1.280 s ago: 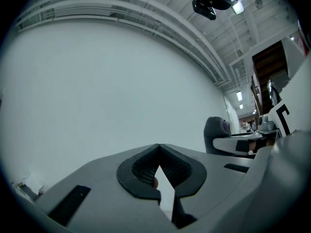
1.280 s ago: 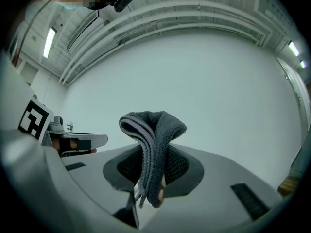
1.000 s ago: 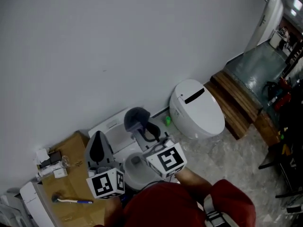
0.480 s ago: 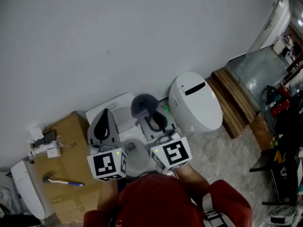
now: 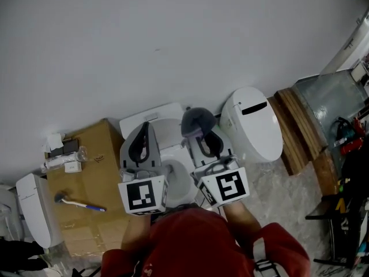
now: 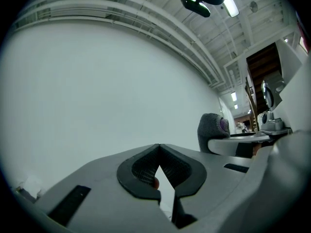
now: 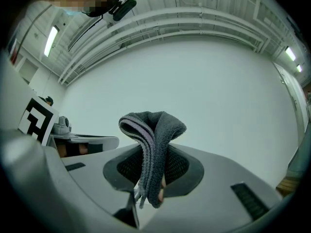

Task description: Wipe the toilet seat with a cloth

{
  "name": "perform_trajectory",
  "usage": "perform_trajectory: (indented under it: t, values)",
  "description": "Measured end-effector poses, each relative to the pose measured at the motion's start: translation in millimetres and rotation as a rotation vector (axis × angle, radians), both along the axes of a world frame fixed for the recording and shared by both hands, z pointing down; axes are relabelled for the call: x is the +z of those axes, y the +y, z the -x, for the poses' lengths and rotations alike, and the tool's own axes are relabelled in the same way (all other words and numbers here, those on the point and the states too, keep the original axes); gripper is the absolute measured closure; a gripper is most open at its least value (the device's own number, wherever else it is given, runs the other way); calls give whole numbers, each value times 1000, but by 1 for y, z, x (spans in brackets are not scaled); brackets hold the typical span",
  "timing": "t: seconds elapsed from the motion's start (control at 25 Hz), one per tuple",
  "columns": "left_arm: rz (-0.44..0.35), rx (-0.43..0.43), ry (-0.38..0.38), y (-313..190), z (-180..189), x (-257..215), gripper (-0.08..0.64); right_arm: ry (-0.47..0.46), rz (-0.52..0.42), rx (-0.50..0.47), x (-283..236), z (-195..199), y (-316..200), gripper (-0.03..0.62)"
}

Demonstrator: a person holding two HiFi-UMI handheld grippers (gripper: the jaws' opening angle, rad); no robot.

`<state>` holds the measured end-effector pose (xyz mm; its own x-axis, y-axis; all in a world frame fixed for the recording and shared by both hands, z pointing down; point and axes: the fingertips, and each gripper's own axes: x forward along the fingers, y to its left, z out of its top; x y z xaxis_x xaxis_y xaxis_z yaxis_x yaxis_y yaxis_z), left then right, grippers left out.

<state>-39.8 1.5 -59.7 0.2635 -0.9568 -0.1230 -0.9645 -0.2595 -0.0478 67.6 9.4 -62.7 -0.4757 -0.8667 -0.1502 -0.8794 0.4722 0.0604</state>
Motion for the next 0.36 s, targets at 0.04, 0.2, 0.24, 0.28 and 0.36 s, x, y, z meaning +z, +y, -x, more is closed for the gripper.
perform_trajectory:
  t: [0.04, 0.2, 0.24, 0.28, 0.36]
  values:
    - [-2, -2, 1, 2, 0, -1, 548, 2, 1, -1, 0, 0, 1, 515]
    - [-3, -3, 2, 6, 1, -2, 548, 1, 2, -3, 0, -1, 4, 515]
    - [0, -7, 6, 7, 2, -2, 548, 2, 1, -4, 0, 0, 5, 515]
    - [3, -11, 10, 8, 3, -1, 548, 3, -1, -4, 0, 1, 5, 515]
    - [5, -13, 19, 10, 4, 0, 548, 4, -4, -6, -1, 2, 7, 515]
